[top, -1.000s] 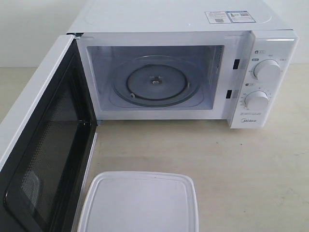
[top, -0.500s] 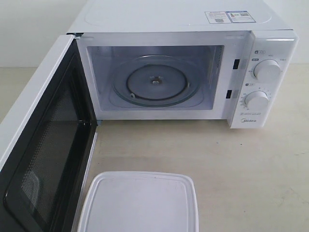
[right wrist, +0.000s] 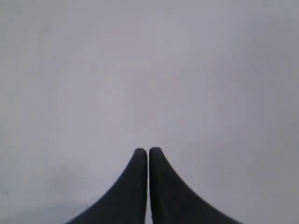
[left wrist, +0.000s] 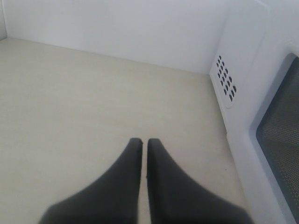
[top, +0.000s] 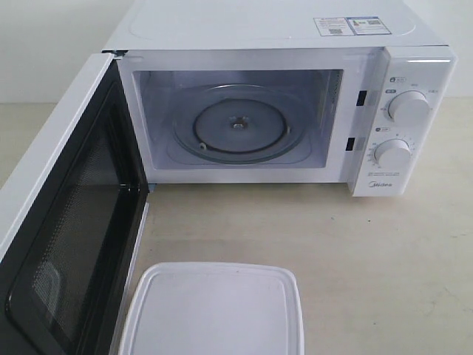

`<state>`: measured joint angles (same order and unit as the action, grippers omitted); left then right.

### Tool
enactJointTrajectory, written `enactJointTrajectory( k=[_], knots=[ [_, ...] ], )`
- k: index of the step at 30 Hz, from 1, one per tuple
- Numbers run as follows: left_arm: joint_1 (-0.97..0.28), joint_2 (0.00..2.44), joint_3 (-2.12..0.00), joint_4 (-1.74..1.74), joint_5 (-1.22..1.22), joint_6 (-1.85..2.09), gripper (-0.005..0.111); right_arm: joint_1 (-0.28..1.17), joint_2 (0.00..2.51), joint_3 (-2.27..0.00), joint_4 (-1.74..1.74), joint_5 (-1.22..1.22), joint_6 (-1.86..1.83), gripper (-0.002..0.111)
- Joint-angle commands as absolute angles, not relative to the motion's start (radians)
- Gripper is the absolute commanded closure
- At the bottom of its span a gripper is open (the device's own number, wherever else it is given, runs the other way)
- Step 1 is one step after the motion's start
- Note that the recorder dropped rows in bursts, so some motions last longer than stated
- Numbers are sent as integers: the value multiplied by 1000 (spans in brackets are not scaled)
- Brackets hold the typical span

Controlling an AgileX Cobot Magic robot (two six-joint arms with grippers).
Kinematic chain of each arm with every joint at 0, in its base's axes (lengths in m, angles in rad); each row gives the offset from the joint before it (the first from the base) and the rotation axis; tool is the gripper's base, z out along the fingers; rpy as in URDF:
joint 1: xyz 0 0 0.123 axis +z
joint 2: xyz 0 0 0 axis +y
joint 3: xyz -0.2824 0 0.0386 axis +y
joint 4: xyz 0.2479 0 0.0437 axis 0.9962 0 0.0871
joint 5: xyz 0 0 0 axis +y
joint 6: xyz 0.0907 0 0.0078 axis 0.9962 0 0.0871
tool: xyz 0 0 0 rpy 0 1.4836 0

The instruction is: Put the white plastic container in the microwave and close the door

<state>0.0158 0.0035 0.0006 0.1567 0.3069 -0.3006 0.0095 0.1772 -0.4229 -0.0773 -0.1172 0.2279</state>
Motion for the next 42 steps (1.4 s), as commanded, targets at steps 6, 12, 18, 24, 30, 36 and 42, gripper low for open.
enactJointTrajectory(
  k=[6, 12, 18, 24, 30, 36, 42],
  knots=[
    [18, 0, 0, 152, 305, -297, 102, 18, 722, -794, 334, 559, -230, 108],
    [18, 0, 0, 152, 305, -297, 102, 103, 973, -795, 832, 930, -628, 108],
    [18, 0, 0, 152, 305, -297, 102, 168, 1151, -759, 864, 1022, -563, 108],
    [18, 0, 0, 152, 305, -297, 102, 175, 1266, -656, 1013, 999, -617, 108],
    [18, 0, 0, 152, 305, -297, 102, 220, 1349, -557, 1297, 931, -882, 108],
    [18, 0, 0, 152, 305, -297, 102, 220, 1370, -512, 1297, 917, -983, 108],
    [18, 0, 0, 152, 307, -297, 102, 368, 1373, -547, 1291, 849, -1148, 77]
  ],
)
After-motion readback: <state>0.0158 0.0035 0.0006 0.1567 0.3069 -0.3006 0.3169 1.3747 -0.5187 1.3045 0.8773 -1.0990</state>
